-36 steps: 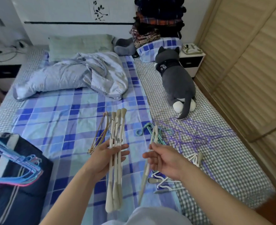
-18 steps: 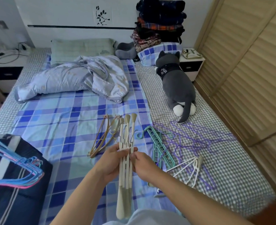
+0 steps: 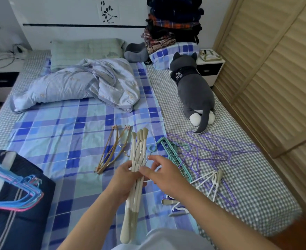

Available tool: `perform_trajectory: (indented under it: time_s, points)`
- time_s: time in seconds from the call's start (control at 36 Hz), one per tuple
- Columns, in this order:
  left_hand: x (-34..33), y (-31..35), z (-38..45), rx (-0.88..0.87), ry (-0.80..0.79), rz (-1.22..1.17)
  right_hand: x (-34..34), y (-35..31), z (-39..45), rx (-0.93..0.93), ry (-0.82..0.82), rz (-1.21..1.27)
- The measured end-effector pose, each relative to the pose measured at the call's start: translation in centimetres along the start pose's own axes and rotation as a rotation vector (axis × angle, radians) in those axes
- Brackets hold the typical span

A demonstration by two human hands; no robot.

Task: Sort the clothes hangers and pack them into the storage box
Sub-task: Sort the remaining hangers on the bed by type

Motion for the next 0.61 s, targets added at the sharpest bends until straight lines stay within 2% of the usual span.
perform_trajectory:
  time_s: [0.08,0.17,0.31,0.42,0.5,0.61]
  points:
    - [-1.2,-0.6,-0.1,-0.027,-0.041,0.043,-1.1,-0.9,0.0,0.007,0.013,0.061]
    - [-2.3,-1.6,-0.3,-0.066,-0.014,0.07,-1.3,-1.3,0.3,-0.056,0.066,0.179]
    - [-3.3,-3.4,-0.4,-0.132,-0.01,0.194,-1.2,0.2,-0.2,-0.168,-0.007,0.422]
    - [-4.4,-4.7,-0.5,-0.159,-0.014,0.239,-0.9,1.9,-0.6,-0.214,-0.013,0.505]
    - [-4.4,-6.4,0.6,-0.04,-0.051,0.169,-0.9,3.8,-0.9,-0.237,-0.053,0.569]
    - [-4.4,-8.6,1.2,0.249,-0.211,0.006,-0.3,7.1,-1.3,-0.164,-0.148,0.489]
Point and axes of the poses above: each hand's wrist, its own z-axis towards the middle knuckle, its own x-axis out of the back of the hand, y = z × x, the point moved 3 cm from there along z, towards the middle knuckle, and after that the axes turned 7 degrees about -z, right-handed, at the moved point
